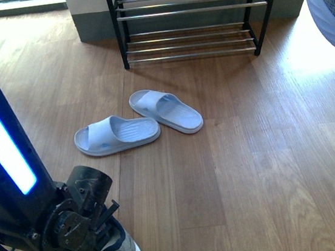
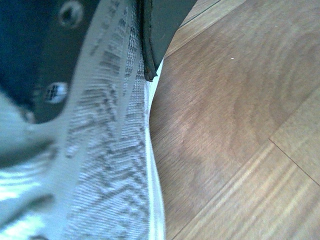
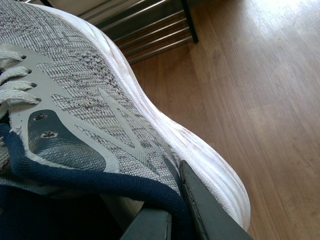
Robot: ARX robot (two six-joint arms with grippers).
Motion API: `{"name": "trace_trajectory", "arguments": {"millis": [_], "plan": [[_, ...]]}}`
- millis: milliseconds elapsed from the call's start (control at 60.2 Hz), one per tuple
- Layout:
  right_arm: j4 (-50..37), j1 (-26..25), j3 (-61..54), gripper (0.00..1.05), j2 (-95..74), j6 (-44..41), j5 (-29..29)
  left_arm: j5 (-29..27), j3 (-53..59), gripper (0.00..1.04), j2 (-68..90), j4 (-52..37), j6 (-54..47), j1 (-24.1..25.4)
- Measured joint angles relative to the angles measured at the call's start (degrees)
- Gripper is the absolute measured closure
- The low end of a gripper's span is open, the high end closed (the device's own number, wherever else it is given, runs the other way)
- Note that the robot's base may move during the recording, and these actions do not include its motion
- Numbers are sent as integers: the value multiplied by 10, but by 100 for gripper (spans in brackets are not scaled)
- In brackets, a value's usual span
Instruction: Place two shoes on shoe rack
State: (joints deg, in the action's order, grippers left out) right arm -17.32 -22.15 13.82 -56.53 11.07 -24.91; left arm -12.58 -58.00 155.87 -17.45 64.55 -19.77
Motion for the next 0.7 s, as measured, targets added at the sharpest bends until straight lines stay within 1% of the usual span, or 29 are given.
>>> {"name": "trace_trajectory", "arguments": {"millis": [66,266,332,415,515,598,681,698], "plan": [[0,0,0,103,0,0,0,-18,33,103,-51,-15,-46,-1],[0,0,0,103,0,0,0,-61,132,103,-210,-68,-135,0],[0,0,0,103,0,0,0,-85,197,103,-312,-85,-183,0],[0,0,0,103,0,0,0,-101,272,103,-429,-84,-229,-1],[0,0,0,103,0,0,0,-104,344,103,-571,-43,-264,-6],[0,0,0,103,0,0,0,-125,376,103,-668,3,-284,-14],[0,0,0,103,0,0,0,-160,400,103,-807,83,-303,-29],[0,0,0,103,0,0,0,-173,402,103,-850,115,-310,-34]]}}
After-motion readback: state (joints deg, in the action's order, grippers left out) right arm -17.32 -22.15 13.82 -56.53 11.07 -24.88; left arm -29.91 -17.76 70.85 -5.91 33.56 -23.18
